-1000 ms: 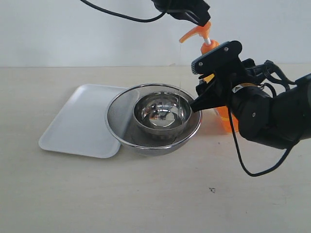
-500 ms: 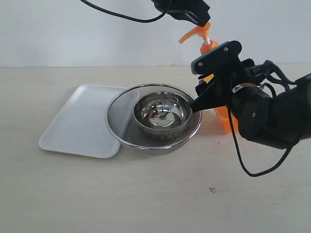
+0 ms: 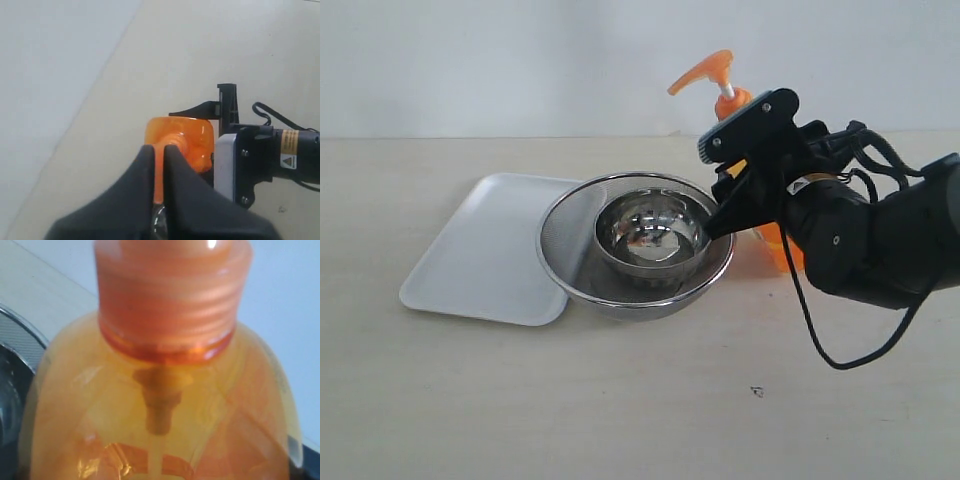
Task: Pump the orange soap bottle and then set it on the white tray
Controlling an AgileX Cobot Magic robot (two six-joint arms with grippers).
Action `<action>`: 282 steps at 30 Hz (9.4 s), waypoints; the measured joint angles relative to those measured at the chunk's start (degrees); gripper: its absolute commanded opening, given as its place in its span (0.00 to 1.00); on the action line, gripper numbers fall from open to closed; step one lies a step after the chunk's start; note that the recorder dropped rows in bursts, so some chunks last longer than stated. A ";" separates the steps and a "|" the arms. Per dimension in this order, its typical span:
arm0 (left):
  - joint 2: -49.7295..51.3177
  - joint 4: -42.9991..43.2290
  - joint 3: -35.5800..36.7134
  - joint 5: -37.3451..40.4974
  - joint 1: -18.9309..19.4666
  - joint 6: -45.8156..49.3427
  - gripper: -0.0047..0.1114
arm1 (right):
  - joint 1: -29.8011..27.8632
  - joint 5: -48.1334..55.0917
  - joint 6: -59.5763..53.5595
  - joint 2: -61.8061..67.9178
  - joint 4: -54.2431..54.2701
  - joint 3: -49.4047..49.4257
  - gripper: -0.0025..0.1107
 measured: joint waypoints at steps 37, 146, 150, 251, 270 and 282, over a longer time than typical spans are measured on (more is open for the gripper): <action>-40.73 39.78 31.94 3.49 5.03 -29.04 0.08 | 7.86 14.22 51.12 -10.06 -41.23 -21.54 0.02; -78.42 57.49 97.79 -39.90 5.41 -75.44 0.08 | 12.18 91.00 31.13 14.96 -25.10 -69.65 0.05; -70.98 69.87 97.93 -40.49 5.41 -93.27 0.08 | 12.18 90.98 29.59 14.96 -25.25 -69.65 0.05; -14.82 101.05 71.73 -82.59 32.87 -106.58 0.08 | 6.19 72.48 41.92 24.41 -42.94 -69.65 0.02; -14.82 95.01 71.73 -85.98 32.87 -100.57 0.08 | 7.71 75.18 35.88 23.48 -36.00 -69.65 0.02; -14.82 90.68 71.73 -85.90 32.98 -96.78 0.08 | 9.23 78.57 32.95 21.78 -35.24 -69.65 0.02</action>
